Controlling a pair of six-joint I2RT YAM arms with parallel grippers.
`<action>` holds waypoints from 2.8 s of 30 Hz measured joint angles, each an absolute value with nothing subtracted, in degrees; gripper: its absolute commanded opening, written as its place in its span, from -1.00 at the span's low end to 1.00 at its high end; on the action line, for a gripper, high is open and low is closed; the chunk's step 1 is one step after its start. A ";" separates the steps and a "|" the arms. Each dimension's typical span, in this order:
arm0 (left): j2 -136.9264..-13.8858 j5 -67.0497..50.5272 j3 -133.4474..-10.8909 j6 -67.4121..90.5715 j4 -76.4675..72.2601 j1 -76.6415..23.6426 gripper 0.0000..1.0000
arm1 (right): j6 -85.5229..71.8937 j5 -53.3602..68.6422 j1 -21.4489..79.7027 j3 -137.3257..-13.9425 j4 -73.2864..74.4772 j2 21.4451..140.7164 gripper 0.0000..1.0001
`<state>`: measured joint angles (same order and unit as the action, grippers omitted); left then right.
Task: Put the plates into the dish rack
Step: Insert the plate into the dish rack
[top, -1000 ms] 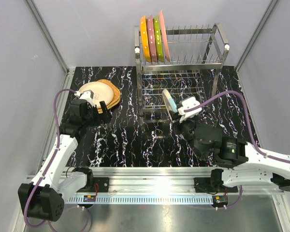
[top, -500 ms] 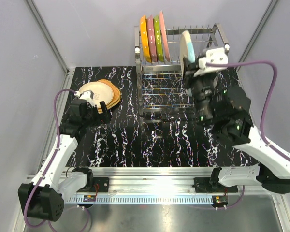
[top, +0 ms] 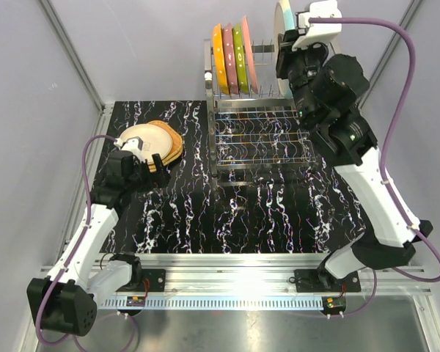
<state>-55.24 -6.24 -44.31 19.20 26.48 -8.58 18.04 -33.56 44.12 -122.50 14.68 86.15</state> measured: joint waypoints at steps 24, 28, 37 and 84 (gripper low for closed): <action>-55.42 -6.50 -44.18 19.22 26.50 -9.28 0.98 | 6.26 -15.62 28.67 -136.05 21.63 103.88 -1.00; -55.96 -6.61 -44.18 19.25 26.46 -9.30 0.98 | 5.93 -14.98 27.92 -139.48 22.79 106.87 -1.00; -56.05 -6.90 -44.18 19.22 26.48 -9.30 0.98 | 5.08 -13.17 27.29 -146.28 23.03 112.55 -1.00; -56.45 -8.38 -44.18 19.25 26.46 -9.34 0.98 | 0.34 -17.04 26.68 -125.71 9.23 106.63 -0.20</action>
<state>-56.45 -8.38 -44.18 19.25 26.46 -9.34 0.34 -17.04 26.68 -125.71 9.23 106.63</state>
